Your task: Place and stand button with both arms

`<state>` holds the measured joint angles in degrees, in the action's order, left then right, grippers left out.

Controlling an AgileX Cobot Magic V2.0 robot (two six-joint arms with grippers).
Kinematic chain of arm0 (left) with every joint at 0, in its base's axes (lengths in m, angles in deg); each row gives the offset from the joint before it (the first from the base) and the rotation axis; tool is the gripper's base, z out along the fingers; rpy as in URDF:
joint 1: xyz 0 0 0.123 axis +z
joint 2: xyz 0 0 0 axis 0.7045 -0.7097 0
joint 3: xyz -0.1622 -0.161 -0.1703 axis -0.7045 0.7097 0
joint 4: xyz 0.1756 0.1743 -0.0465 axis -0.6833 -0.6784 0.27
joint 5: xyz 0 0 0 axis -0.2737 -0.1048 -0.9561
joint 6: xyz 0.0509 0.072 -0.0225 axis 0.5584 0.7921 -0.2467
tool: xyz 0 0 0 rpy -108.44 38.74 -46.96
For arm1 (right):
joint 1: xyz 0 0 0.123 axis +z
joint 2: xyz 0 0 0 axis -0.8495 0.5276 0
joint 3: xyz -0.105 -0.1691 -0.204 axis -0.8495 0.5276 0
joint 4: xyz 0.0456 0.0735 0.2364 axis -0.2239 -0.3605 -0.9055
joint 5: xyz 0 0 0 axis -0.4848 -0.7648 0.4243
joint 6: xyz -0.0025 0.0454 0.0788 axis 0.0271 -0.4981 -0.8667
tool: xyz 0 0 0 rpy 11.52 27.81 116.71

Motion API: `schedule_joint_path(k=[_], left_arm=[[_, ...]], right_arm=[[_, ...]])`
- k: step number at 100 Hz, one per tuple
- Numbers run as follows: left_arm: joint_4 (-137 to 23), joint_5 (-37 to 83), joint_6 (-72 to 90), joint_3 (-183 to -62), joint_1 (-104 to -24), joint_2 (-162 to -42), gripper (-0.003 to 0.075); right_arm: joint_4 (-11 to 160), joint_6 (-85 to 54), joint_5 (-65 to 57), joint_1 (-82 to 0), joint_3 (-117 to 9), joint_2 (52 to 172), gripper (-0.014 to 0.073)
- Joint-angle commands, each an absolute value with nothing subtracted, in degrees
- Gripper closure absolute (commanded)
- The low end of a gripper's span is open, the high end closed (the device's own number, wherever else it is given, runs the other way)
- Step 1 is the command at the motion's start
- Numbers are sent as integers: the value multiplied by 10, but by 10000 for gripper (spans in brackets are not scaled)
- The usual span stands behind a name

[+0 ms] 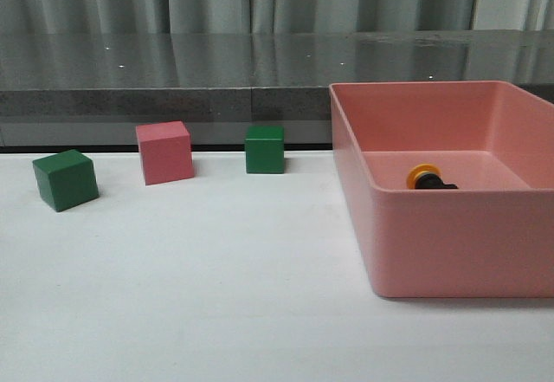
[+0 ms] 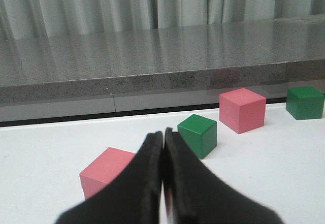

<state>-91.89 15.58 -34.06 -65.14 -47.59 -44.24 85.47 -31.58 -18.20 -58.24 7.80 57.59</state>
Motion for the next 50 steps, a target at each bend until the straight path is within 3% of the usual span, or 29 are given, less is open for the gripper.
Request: schedule_joint_path(k=[1, 25, 50], left_arm=[[-914, 110, -347, -626, -474, -425, 740], [-914, 110, -347, -626, -474, -425, 740], [-914, 110, -347, -626, -474, -425, 740]], right_arm=[[860, -316, -225, -586, 71, 587, 656], [816, -394, -260, -584, 51, 587, 656], [816, -403, -89, -567, -123, 631, 656]])
